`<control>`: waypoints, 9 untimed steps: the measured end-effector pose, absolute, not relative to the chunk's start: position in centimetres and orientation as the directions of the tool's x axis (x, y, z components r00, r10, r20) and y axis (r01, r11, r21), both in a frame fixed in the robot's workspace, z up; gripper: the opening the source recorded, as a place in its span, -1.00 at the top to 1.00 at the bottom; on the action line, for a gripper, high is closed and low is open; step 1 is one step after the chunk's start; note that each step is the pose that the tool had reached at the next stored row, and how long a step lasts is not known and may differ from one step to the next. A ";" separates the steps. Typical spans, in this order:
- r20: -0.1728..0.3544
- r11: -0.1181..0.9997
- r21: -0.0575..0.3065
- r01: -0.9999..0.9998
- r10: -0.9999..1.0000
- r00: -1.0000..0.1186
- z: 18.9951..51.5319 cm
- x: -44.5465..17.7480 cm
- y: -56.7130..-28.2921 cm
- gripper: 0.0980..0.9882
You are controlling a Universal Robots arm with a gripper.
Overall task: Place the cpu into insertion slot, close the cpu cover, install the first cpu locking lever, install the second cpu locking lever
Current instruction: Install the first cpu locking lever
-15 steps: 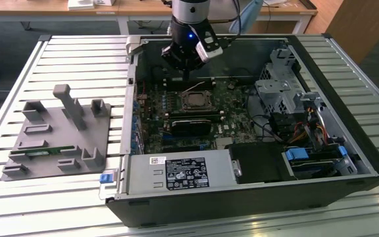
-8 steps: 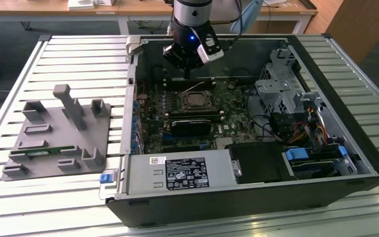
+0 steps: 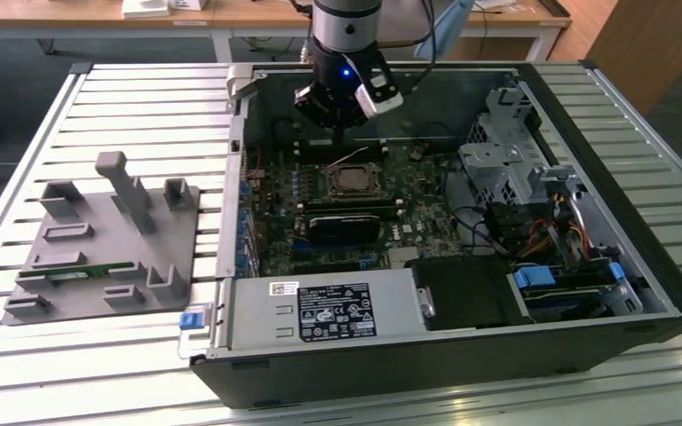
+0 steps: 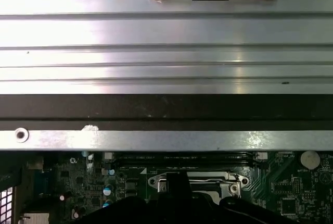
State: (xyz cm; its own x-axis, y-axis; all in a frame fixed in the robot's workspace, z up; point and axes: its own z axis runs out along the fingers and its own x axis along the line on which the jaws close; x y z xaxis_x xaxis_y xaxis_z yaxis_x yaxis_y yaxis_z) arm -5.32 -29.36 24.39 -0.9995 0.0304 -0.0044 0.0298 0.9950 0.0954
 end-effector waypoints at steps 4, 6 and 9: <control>-0.010 0.996 0.087 0.029 0.030 -0.999 24.1 -5.3 -29.4 0.98; -0.011 0.996 0.087 0.029 0.030 -1.000 23.9 -5.2 -29.4 0.98; -0.011 0.996 0.087 0.029 0.030 -1.000 23.7 -4.9 -29.4 0.98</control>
